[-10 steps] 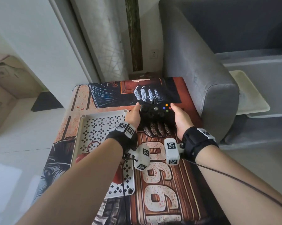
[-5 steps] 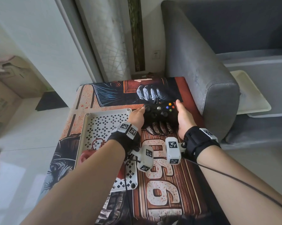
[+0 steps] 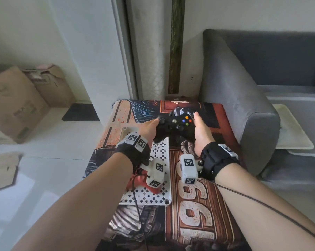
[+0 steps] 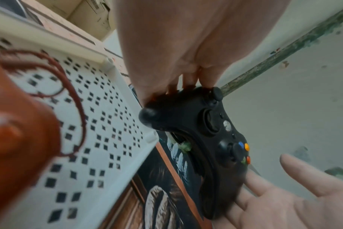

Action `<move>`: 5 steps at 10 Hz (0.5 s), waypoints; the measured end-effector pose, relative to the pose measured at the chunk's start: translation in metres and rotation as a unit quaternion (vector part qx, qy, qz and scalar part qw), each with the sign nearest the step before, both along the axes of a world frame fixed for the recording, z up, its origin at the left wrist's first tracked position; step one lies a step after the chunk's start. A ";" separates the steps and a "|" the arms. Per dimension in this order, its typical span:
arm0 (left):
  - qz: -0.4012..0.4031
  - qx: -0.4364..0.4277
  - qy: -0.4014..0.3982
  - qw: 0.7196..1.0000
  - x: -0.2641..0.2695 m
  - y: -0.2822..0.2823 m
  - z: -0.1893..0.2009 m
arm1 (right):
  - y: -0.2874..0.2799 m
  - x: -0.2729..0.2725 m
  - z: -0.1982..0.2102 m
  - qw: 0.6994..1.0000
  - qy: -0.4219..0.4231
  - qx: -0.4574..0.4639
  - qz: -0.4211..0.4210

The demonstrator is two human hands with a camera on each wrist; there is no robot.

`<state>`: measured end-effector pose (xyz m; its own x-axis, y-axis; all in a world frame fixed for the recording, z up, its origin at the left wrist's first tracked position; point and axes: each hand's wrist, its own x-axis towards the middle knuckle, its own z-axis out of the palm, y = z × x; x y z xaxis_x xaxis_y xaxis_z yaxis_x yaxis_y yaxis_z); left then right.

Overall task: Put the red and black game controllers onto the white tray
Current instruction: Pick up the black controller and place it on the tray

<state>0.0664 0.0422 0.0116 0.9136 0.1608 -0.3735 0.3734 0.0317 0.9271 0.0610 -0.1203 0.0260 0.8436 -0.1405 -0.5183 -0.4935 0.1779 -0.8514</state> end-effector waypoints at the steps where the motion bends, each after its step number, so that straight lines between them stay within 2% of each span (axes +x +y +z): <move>1: 0.007 0.012 0.007 1.000 -0.011 0.033 0.005 | 0.030 0.002 -0.005 0.999 0.021 -0.025 0.030; 2: -0.001 0.065 0.016 0.998 -0.018 0.059 0.002 | 0.059 -0.010 0.003 0.999 0.033 0.014 0.035; 3: 0.034 0.071 0.026 0.997 -0.011 0.078 -0.021 | 0.072 0.002 -0.023 0.998 0.032 0.034 0.043; 4: 0.061 0.046 0.054 0.996 -0.015 0.084 -0.018 | 0.076 0.040 -0.091 0.997 0.051 0.014 0.047; 5: 0.071 0.067 0.072 0.993 -0.012 0.092 -0.022 | 0.086 0.037 -0.092 0.997 0.051 0.023 0.061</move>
<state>0.0549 0.1343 -0.0107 0.8168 0.3417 -0.4649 0.5028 -0.0265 0.8640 0.0978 -0.0344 -0.0655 0.7950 -0.0140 -0.6064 -0.5982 0.1480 -0.7876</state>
